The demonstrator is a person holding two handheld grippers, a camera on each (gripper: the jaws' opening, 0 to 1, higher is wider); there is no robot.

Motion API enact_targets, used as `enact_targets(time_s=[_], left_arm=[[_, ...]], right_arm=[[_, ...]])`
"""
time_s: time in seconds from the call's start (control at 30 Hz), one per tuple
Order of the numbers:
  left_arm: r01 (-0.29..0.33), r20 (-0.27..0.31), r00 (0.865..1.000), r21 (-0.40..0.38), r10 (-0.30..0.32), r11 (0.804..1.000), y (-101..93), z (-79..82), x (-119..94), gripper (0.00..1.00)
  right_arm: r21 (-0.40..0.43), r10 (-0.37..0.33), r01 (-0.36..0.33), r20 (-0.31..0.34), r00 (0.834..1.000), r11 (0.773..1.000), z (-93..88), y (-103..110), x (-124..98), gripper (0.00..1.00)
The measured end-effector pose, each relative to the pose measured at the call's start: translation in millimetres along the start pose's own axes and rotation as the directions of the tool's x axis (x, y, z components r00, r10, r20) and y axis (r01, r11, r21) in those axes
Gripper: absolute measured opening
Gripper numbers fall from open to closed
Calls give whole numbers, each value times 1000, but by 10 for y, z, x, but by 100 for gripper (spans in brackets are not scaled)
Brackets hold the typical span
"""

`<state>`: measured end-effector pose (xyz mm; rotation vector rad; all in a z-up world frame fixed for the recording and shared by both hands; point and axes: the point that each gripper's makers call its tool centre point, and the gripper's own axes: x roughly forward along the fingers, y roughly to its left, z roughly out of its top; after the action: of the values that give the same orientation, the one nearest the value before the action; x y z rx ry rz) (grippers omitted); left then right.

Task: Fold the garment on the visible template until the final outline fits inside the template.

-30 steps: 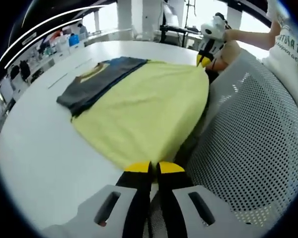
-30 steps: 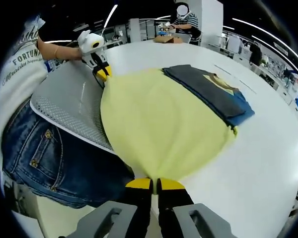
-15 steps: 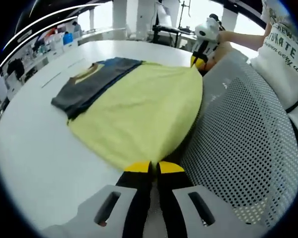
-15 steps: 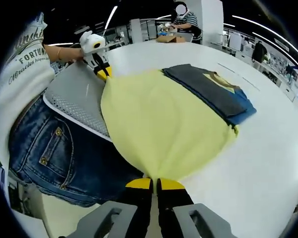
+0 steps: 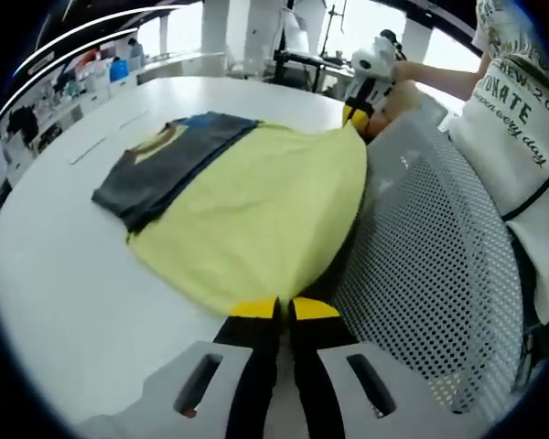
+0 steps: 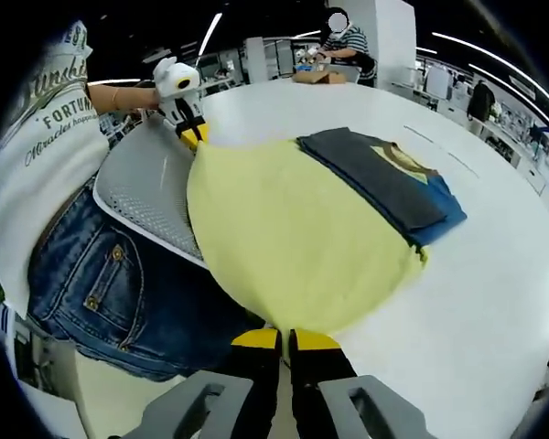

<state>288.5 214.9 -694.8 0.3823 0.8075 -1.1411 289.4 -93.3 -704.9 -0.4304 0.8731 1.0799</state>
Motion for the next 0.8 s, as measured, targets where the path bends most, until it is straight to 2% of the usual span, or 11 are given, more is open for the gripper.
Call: enact_targets(time_s=[0.23,0.37,0.5,0.53,0.8], left_arm=[[-14,30,999,7,13,1000,164,165,-81,1],[-35,50,998,21,34,999,350,293,-113,1],[-61,58,997,60,57,996,466,435,-143,1],[-76,65,995,63,72,995,572,450,-121,1],[-113,80,991,91,106,989,795,654,-126,1]], right_arm=[[-14,-38,39,36,999,999,183,-210,-105,0],[-38,-63,65,52,997,997,306,-347,-142,0],[-64,-78,82,58,995,995,387,-447,-164,0],[-70,-80,84,60,995,994,403,-465,-164,0],[-96,-115,121,73,991,988,525,-666,-168,0]])
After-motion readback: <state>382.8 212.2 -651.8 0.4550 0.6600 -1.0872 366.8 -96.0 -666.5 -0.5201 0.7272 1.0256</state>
